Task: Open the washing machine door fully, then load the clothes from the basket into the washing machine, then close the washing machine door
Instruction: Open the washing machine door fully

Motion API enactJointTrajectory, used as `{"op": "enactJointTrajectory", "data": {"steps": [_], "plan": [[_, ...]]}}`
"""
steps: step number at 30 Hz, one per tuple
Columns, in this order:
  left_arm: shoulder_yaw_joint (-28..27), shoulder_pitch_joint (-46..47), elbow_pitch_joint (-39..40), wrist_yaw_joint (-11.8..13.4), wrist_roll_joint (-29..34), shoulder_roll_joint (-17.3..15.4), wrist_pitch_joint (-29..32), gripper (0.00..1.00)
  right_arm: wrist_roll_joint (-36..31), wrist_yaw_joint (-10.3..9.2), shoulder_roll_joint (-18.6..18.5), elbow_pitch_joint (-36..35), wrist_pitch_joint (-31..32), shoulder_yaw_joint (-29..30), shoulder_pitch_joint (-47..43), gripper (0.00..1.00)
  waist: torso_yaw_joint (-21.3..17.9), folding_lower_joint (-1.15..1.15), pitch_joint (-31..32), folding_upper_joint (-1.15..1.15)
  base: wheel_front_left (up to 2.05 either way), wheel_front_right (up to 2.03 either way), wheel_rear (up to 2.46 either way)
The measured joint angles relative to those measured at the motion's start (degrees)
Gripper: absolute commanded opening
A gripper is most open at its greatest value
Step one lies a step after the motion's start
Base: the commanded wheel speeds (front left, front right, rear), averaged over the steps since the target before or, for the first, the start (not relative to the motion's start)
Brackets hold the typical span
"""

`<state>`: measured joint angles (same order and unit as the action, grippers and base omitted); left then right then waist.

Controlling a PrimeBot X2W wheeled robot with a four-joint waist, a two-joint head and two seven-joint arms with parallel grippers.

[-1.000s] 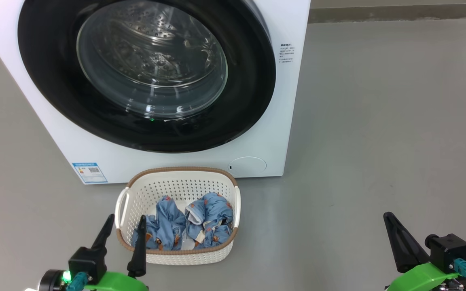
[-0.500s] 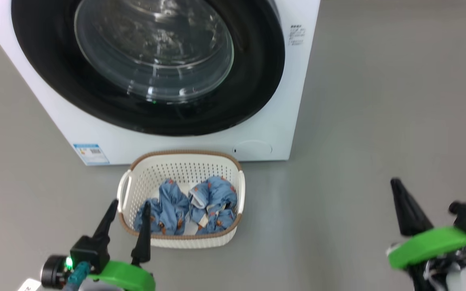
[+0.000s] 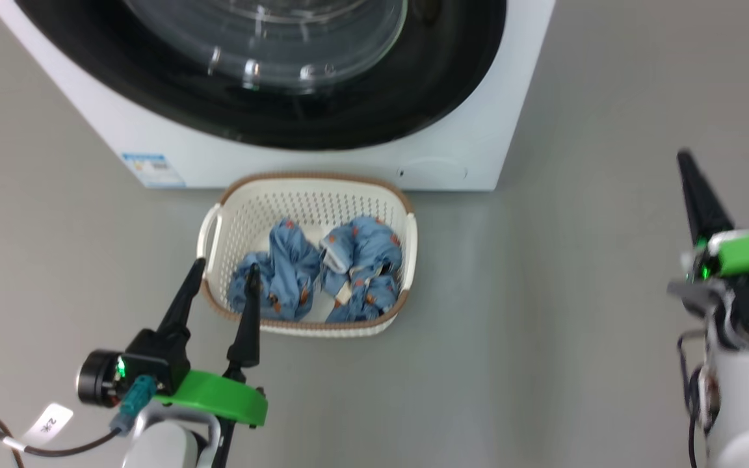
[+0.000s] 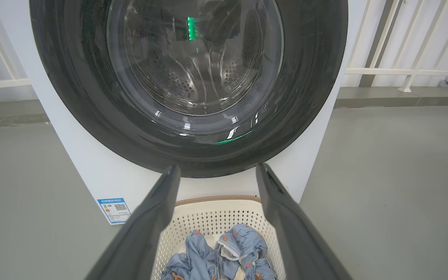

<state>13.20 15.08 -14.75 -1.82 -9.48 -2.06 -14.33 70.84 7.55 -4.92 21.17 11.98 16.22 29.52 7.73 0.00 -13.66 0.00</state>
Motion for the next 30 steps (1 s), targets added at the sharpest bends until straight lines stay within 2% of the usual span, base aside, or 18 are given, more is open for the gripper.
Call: {"op": "enactJointTrajectory", "data": {"steps": [5,13,23,30], "plan": [[1.57,1.90,0.89,0.54,-0.90,0.09,-0.21,1.00,8.40,-0.01,-0.29,5.71,6.04,3.44,8.73,0.00,1.32,0.00,-3.34,0.00,0.00,0.00,0.00],[3.30,4.82,2.00,1.66,-2.31,0.20,-0.21,1.00,14.79,-0.15,-1.83,12.66,13.77,4.63,22.28,0.00,3.49,0.00,-7.95,0.00,0.00,0.00,0.00],[5.12,6.92,3.02,2.60,-3.12,0.30,-0.22,1.00,14.79,-0.15,-3.80,19.87,17.18,2.41,35.98,0.00,5.73,0.00,-12.05,0.00,0.00,0.00,0.00],[6.16,7.85,3.67,3.14,-3.99,0.31,-0.22,1.00,11.22,-0.15,-5.04,26.37,17.20,-0.02,44.59,0.00,7.07,0.00,-14.13,0.00,0.00,0.00,0.00]]}}
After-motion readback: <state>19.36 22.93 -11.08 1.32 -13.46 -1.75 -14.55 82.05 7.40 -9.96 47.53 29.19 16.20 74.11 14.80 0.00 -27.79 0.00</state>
